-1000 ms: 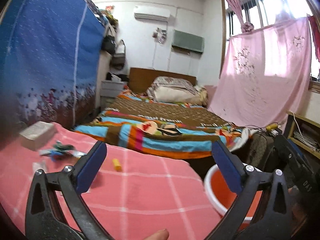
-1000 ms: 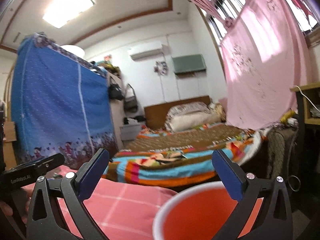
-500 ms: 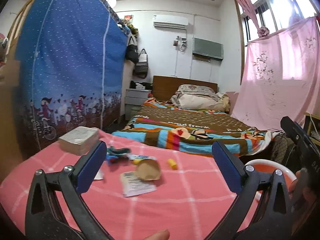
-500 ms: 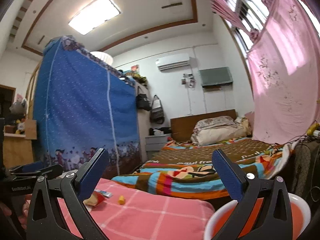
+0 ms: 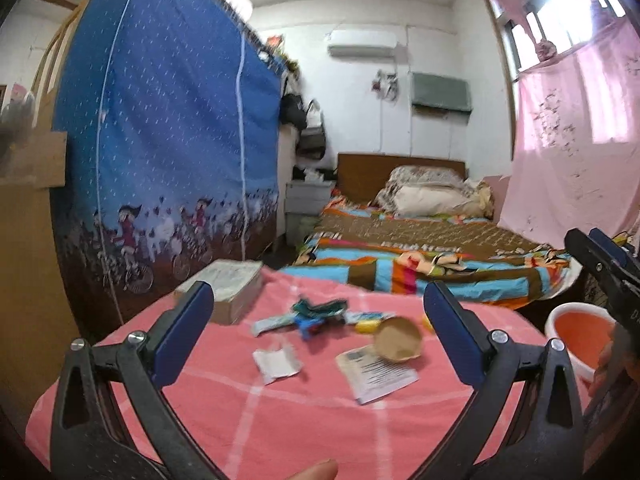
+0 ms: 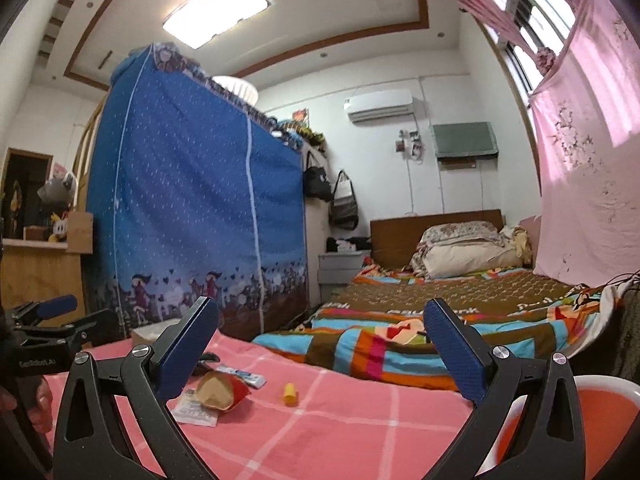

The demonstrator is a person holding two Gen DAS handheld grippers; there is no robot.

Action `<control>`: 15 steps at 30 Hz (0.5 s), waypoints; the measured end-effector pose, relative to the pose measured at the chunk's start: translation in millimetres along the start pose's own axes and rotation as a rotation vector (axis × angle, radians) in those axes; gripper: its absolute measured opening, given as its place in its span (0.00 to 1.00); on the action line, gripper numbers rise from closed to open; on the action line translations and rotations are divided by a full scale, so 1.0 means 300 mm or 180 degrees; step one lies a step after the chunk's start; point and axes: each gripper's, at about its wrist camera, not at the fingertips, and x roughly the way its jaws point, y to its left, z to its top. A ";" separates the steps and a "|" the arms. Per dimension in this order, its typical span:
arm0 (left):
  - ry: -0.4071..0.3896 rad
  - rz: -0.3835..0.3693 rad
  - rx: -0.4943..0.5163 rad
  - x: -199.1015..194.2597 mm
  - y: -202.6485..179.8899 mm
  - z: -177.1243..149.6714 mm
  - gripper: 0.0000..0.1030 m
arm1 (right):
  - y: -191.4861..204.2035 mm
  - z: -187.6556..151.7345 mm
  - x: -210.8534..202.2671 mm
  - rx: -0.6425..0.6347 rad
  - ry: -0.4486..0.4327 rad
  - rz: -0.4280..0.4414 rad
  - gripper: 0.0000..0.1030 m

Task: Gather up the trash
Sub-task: 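Move both grippers back over the bed toward the remaining trash, then grasp the white paper scrap with the left gripper while the right grasps the yellow cap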

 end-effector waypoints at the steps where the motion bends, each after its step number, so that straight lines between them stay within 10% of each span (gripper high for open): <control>1: 0.0098 0.0027 -0.0015 0.022 0.014 -0.006 1.00 | 0.007 -0.004 0.013 -0.0019 0.0032 0.0016 1.00; 15: 0.0978 0.0068 -0.0174 0.241 0.086 -0.064 1.00 | 0.077 -0.066 0.255 -0.0261 0.0862 0.0123 0.99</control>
